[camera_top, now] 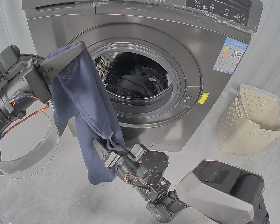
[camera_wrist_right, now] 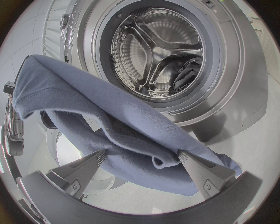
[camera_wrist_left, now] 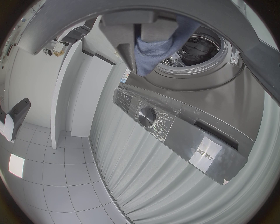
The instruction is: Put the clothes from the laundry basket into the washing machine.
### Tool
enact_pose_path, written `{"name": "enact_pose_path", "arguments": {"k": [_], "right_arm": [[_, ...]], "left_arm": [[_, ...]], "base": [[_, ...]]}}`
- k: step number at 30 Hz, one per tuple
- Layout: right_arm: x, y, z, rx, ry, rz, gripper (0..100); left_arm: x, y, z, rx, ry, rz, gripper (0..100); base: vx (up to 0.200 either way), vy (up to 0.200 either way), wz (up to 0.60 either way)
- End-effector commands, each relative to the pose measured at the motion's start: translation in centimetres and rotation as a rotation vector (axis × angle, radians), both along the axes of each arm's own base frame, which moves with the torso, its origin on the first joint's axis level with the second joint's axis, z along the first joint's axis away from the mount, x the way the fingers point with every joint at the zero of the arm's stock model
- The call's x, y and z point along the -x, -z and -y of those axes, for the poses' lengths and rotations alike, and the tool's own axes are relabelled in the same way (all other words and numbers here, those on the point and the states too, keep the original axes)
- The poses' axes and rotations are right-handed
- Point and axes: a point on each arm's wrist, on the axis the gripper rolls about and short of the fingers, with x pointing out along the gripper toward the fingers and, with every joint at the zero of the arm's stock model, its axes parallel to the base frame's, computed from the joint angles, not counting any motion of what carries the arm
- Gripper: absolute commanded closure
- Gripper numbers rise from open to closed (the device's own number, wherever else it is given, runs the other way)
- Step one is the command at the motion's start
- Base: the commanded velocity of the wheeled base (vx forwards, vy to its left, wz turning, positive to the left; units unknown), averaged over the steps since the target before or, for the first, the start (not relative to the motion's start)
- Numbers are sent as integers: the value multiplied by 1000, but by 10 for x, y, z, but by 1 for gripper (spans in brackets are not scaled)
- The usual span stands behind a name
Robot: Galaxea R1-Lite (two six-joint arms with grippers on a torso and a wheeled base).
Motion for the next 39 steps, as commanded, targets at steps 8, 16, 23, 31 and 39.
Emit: {"name": "enact_pose_path", "arguments": {"k": [8, 16, 23, 31, 39], "right_arm": [[-3, -1, 1, -8, 18, 10, 100], [-3, 2, 3, -2, 20, 3, 100], [21, -17, 19, 53, 10, -1, 100], [61, -75, 76, 207, 38, 125, 100], [63, -115, 132, 321, 157, 261, 100]], "left_arm": [[-1, 1, 1, -1, 2, -4, 100], [-1, 1, 1, -2, 2, -5, 100], [-4, 3, 1, -5, -3, -12, 100], [-14, 10, -8, -17, -56, -40, 100], [-15, 10, -11, -16, -67, -43, 100]], "base": [[0, 0, 0], [0, 0, 0], [0, 0, 0], [0, 0, 0], [0, 0, 0]]}}
